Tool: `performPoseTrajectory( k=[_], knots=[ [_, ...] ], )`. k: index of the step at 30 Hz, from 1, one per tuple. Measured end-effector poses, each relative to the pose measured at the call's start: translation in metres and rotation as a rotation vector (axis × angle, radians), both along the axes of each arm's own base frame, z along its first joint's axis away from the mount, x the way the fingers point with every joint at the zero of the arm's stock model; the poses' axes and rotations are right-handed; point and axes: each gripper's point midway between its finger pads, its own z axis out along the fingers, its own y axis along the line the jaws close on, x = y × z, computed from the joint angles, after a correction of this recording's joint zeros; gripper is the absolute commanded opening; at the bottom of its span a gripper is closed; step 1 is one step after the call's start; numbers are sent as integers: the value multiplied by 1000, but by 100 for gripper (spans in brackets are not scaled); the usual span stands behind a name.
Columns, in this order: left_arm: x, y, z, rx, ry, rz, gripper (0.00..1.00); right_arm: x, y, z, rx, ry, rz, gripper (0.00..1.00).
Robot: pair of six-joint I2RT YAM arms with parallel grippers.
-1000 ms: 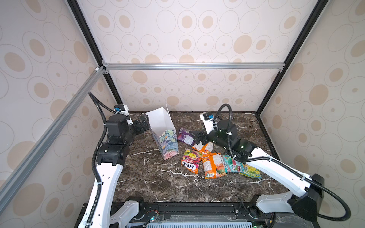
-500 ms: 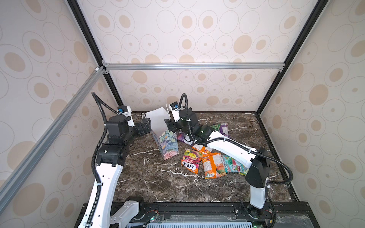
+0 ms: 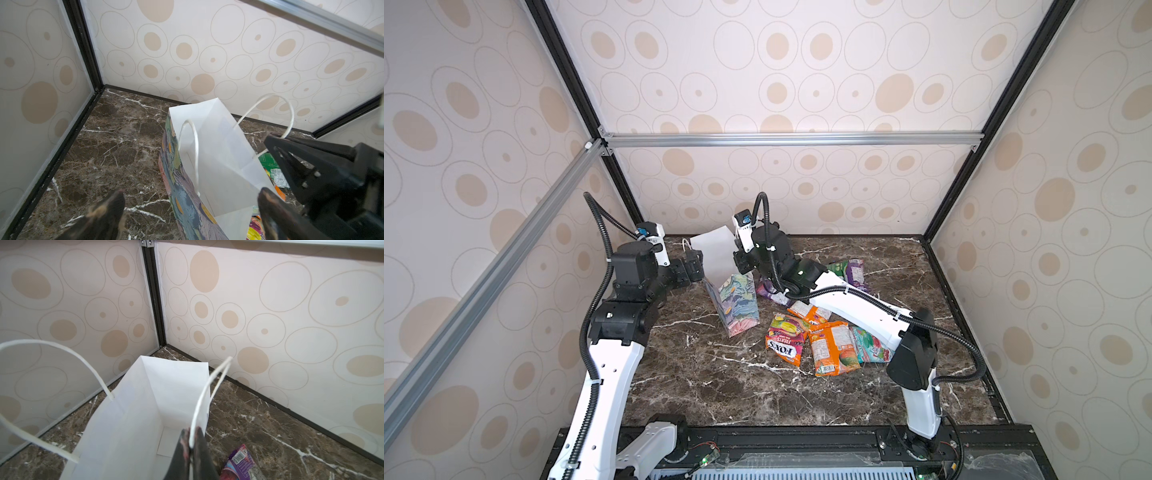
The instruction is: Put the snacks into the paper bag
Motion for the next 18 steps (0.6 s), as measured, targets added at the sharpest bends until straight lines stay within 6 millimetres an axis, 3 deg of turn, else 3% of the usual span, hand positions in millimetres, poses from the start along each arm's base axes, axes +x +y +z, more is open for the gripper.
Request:
performPoseTrajectory(
  k=[8, 9, 13, 18],
  knots=[
    [13, 9, -14, 74, 46, 25, 96, -18, -2, 2, 30, 8, -1, 0],
    [14, 9, -14, 76, 46, 25, 91, -19, -3, 3, 37, 10, 0, 0],
    [19, 7, -7, 92, 35, 11, 53, -29, -4, 9, 74, 17, 6, 0],
    [27, 7, -8, 120, 44, -4, 24, -44, 6, 20, 116, 12, 33, 0]
  ],
)
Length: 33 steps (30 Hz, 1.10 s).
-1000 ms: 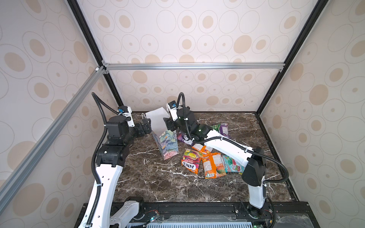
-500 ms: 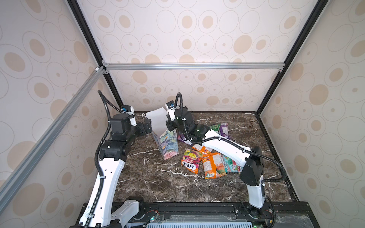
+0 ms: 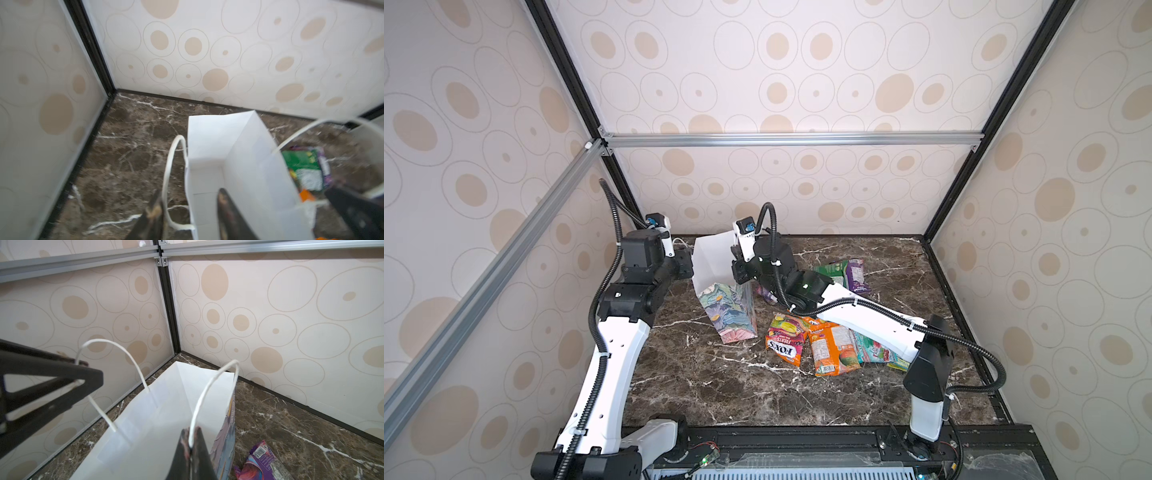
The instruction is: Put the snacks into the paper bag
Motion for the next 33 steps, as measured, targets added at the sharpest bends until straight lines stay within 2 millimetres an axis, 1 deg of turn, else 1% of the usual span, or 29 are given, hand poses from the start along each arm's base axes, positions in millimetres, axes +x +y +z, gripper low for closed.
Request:
performPoseTrajectory(
  k=[5, 10, 12, 14, 17, 19, 21, 23, 24, 25, 26, 29, 32, 33],
  knots=[
    [5, 1, -5, 24, 22, -6, 7, -8, 5, 2, 17, 5, 12, 0],
    [9, -4, 1, 18, 26, -34, 4, -14, -1, -11, 9, 28, 5, 0],
    [11, -8, 5, 11, 25, -51, 0, -19, -2, -13, 3, 28, 4, 0],
    [12, -11, 7, 0, 22, -70, 0, -28, 0, -13, 2, 27, 15, 1],
    [10, -14, 5, -8, 22, -87, 0, -37, 0, -14, 0, 26, 19, 1],
    [6, -13, -1, -3, 18, -81, 0, -39, -4, -17, -1, 26, 15, 3],
    [0, -10, -10, 7, 19, -68, 0, -40, -7, -19, 2, 29, 11, 13],
    [-7, -5, -16, 22, 12, -46, 0, -41, -10, -19, 6, 30, 9, 20],
    [-9, -2, -16, 30, 7, -33, 0, -41, -11, -19, 10, 31, 8, 23],
    [-12, 0, -16, 37, -2, -22, 0, -42, -12, -18, 13, 29, 8, 31],
    [-14, 3, -12, 44, -19, -11, 0, -42, -13, -16, 15, 25, 8, 36],
    [-15, 7, -2, 59, -67, 9, 0, -44, -14, -9, 21, 9, 16, 37],
    [-13, 7, -2, 66, -92, 9, 0, -47, -17, -1, 26, -4, 26, 49],
    [-12, 7, -4, 67, -92, 6, 0, -49, -17, 2, 27, -9, 36, 51]
  ],
)
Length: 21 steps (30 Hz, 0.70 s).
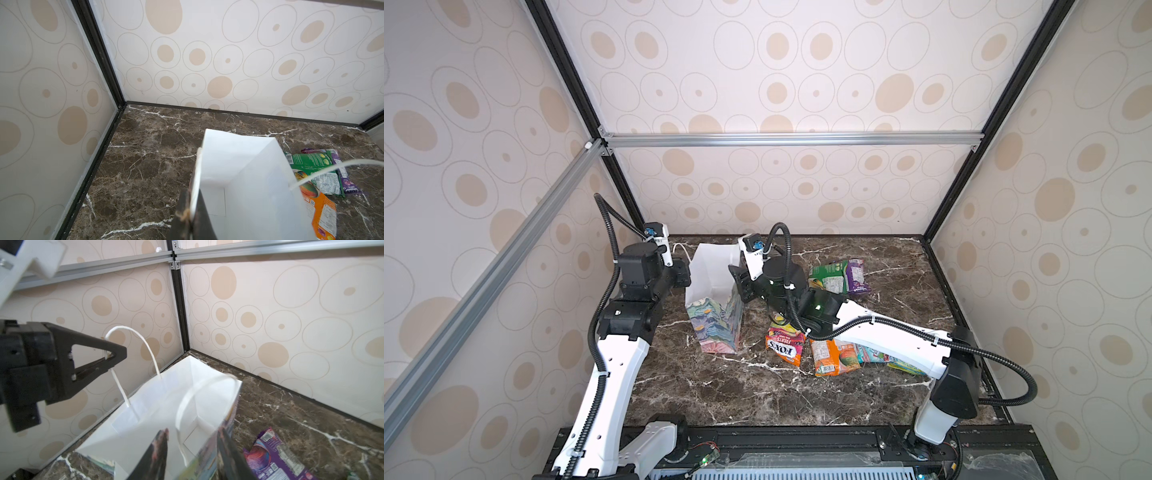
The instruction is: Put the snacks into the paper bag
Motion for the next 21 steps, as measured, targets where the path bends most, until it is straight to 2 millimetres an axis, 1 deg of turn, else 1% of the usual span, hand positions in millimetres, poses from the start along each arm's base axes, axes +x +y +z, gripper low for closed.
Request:
performPoseTrajectory(
  k=[2, 4, 7, 10, 12, 13, 15, 17, 21],
  knots=[
    [2, -1, -5, 3, 5, -5, 0, -6, -4, 5, -4, -12, 24, 56],
    [5, -1, -7, 6, 7, -9, 0, -14, -11, 9, -5, -19, 44, 58],
    [7, -2, -9, 11, 0, -12, 0, -29, -31, 20, -9, -30, 67, 59],
    [7, -2, -13, 12, 0, -12, 0, -41, -55, 32, -3, -45, 59, 64],
    [8, -2, -14, 11, 1, -14, 0, -47, -75, 33, -9, -50, 32, 66],
    [8, -2, -13, 10, -1, -16, 0, -49, -87, 29, -19, -49, 12, 67],
    [8, -5, -11, 4, -6, -31, 0, -51, -108, 15, -50, -33, -28, 67],
    [10, -9, -4, -3, -11, -54, 0, -51, -126, -7, -92, 2, -65, 67],
    [19, -23, 19, -28, -44, -128, 0, -47, -164, -60, -193, 107, -147, 67]
  ],
)
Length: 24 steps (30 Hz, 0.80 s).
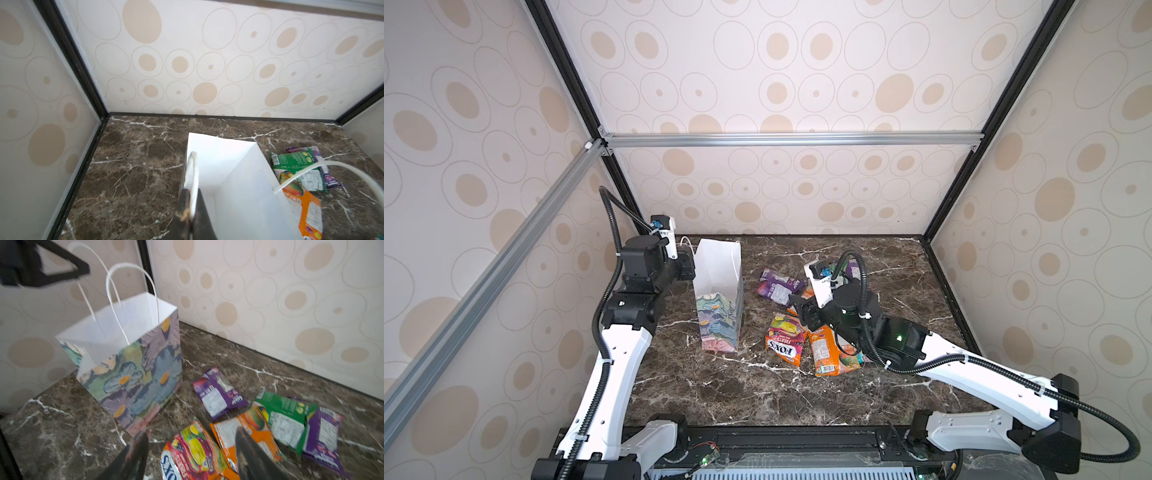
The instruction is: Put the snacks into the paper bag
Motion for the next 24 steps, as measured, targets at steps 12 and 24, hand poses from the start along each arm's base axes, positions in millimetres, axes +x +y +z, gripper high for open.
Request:
performPoseTrajectory(
  k=[12, 24],
  knots=[
    [-1, -26, 9, -57, -32, -142, 0, -8, -50, -91, -129, 259, -118, 60],
    [-9, -32, -9, -87, -31, -177, 0, -50, -38, -189, -19, 593, -21, 56]
  ],
)
